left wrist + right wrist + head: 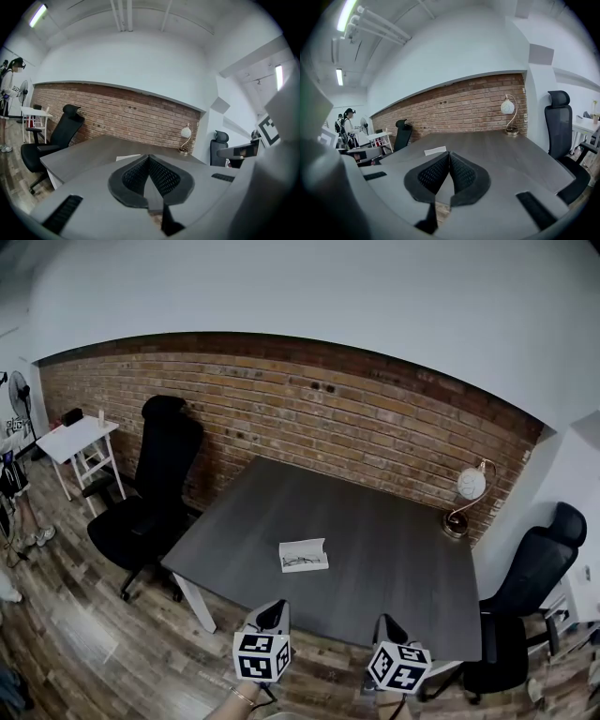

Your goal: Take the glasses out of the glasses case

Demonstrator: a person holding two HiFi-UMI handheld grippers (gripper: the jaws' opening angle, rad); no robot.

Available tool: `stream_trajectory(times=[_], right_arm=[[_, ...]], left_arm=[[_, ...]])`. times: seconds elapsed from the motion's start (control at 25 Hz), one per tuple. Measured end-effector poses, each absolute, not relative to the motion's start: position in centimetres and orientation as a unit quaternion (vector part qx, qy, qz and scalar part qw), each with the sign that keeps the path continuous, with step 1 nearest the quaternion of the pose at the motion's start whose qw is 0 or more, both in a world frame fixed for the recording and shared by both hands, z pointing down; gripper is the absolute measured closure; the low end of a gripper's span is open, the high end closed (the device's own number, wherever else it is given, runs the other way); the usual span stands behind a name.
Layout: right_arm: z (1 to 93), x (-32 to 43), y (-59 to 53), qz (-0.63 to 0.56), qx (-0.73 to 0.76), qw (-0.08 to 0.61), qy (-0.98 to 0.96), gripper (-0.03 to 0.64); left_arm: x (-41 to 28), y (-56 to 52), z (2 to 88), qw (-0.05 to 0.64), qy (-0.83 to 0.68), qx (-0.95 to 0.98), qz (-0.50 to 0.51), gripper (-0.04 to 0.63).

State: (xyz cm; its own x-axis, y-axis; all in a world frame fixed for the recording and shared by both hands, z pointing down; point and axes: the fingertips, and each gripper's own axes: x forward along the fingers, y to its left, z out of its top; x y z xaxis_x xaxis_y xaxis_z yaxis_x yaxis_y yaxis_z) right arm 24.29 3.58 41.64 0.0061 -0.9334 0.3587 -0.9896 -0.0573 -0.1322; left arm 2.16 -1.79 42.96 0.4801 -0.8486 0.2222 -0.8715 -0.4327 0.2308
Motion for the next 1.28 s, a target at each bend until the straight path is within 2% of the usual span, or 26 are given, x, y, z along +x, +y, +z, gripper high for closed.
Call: stream_trajectory(times=[0.8, 1.28], right_arm=[[45.1, 23.5, -2.3, 0.206, 0.687, 0.119, -0.687, 0.584], [44.2, 25.1, -12.5, 0.204, 0.662, 0.097, -0.715, 0.584]], left_arm=[[2.1, -6.5, 46.7, 0.181, -0.515, 0.835, 0.068, 0.579], [3.3, -14.8, 44.6, 0.159, -0.549, 0.818, 0.068, 0.578]])
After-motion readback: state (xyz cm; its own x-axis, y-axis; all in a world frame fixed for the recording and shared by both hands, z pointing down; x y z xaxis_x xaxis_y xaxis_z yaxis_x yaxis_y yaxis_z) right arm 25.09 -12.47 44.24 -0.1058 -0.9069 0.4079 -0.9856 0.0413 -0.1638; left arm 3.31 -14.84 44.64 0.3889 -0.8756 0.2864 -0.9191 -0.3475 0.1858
